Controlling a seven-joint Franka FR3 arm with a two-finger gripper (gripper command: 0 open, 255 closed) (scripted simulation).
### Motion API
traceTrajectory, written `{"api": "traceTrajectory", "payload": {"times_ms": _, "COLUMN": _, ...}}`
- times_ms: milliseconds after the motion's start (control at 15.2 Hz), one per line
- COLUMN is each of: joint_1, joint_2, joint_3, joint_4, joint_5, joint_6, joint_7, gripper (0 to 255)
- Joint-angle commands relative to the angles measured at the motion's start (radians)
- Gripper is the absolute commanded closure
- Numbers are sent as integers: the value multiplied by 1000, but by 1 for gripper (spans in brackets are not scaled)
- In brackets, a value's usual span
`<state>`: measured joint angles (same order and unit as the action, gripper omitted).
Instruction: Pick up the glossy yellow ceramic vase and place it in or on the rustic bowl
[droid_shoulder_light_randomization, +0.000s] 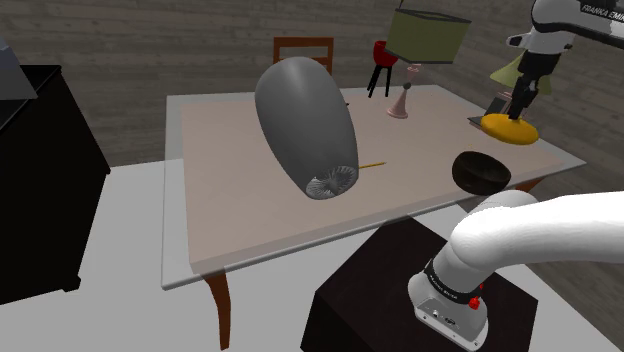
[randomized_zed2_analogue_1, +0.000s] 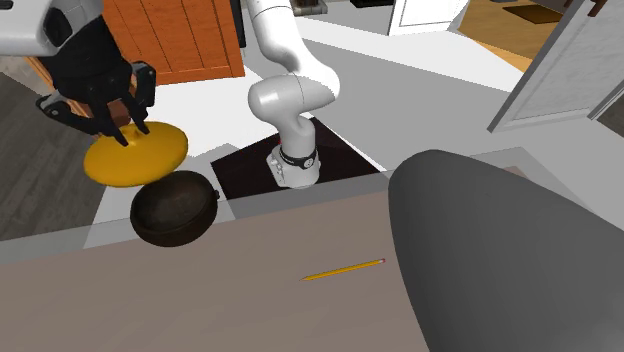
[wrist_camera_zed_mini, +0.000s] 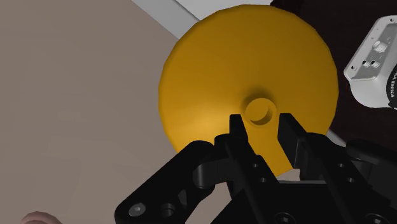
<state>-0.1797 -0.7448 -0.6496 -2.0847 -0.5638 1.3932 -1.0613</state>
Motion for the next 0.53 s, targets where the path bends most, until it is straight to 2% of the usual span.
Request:
{"api": "traceTrajectory", "payload": {"times_ms": 0, "joint_1": -1, "joint_2": 2, "joint_3": -23, "joint_4": -9, "joint_5": -14, "joint_6": 20, "joint_7": -14, "gripper": 255}}
{"api": "traceTrajectory", "payload": {"times_ms": 462, "joint_1": -12, "joint_2": -26, "joint_3": -50, "joint_4": -112, "joint_5": -40, "joint_6": 97, "joint_7": 9, "gripper": 255}}
